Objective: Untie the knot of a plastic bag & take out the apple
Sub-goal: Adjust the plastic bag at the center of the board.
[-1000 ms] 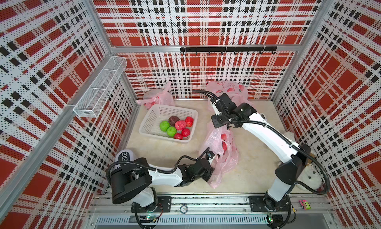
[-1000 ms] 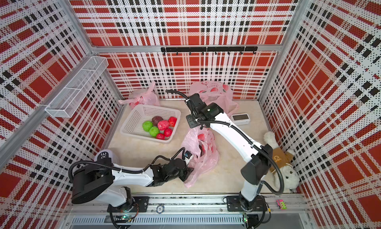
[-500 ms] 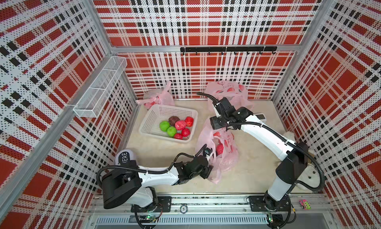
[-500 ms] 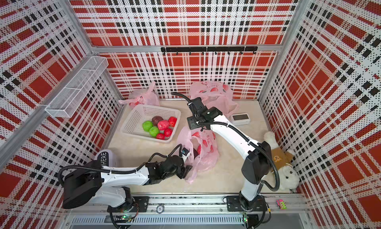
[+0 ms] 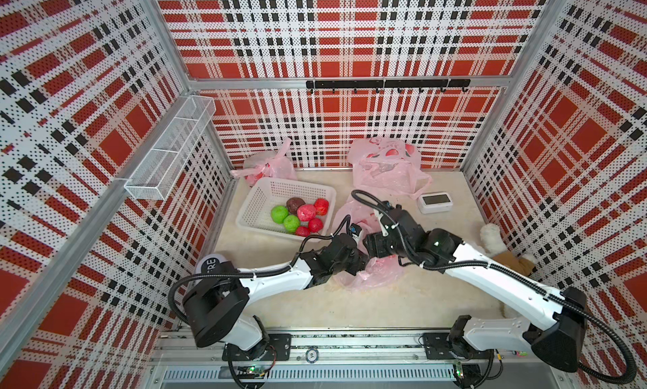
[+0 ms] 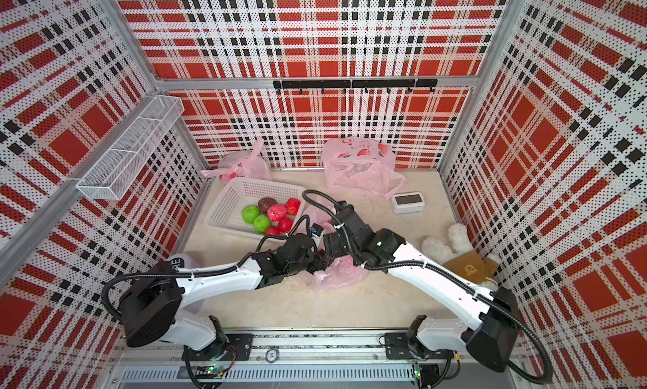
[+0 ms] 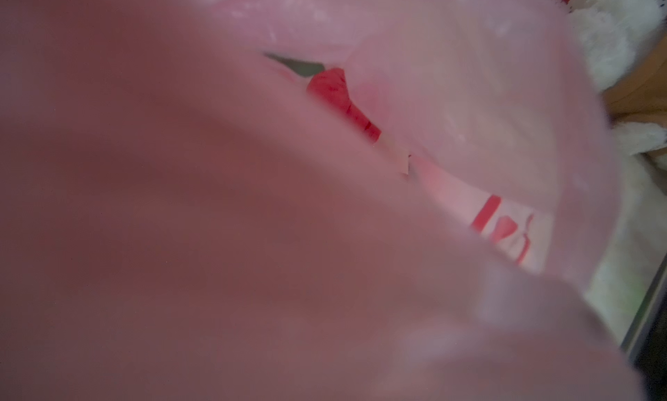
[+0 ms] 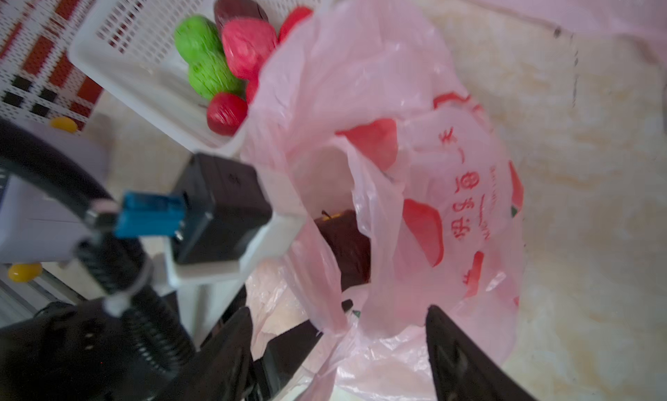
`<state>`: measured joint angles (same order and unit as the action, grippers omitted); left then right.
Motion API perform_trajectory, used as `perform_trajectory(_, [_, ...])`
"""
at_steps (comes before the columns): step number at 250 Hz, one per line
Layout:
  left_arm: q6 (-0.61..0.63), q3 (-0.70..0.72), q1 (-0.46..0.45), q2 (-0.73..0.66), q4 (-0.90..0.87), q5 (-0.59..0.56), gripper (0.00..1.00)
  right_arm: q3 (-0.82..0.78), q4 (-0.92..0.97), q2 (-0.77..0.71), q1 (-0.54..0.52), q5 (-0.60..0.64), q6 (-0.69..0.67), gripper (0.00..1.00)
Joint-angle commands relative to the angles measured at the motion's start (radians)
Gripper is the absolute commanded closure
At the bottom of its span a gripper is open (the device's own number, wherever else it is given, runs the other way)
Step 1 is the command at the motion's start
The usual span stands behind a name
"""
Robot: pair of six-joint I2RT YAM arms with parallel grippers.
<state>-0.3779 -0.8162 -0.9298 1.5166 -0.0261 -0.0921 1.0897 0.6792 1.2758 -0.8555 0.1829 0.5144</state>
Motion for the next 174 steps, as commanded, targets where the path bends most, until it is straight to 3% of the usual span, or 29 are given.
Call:
perform_trajectory(1, [-0.044, -0.049, 0.004, 0.076, -0.094, -0.048, 0.2, -0.112, -0.127, 0.03, -0.003, 0.017, 0.097, 0.23])
perform_trajectory(55, [-0.127, -0.115, 0.046, 0.223, -0.1, -0.017, 0.2, -0.266, -0.21, 0.082, -0.004, 0.067, 0.146, 0.26])
perform_trajectory(88, [-0.146, -0.111, 0.054, 0.244, -0.08, 0.012, 0.25, -0.339, -0.231, 0.104, -0.004, 0.073, 0.164, 0.27])
perform_trajectory(139, [-0.103, -0.085, 0.073, 0.145, -0.072, 0.051, 0.4, -0.42, -0.26, 0.087, -0.003, 0.06, 0.208, 0.25])
perform_trajectory(174, [-0.051, -0.062, 0.077, 0.042, -0.072, 0.078, 0.42, -0.448, -0.274, 0.076, -0.002, 0.098, 0.207, 0.25])
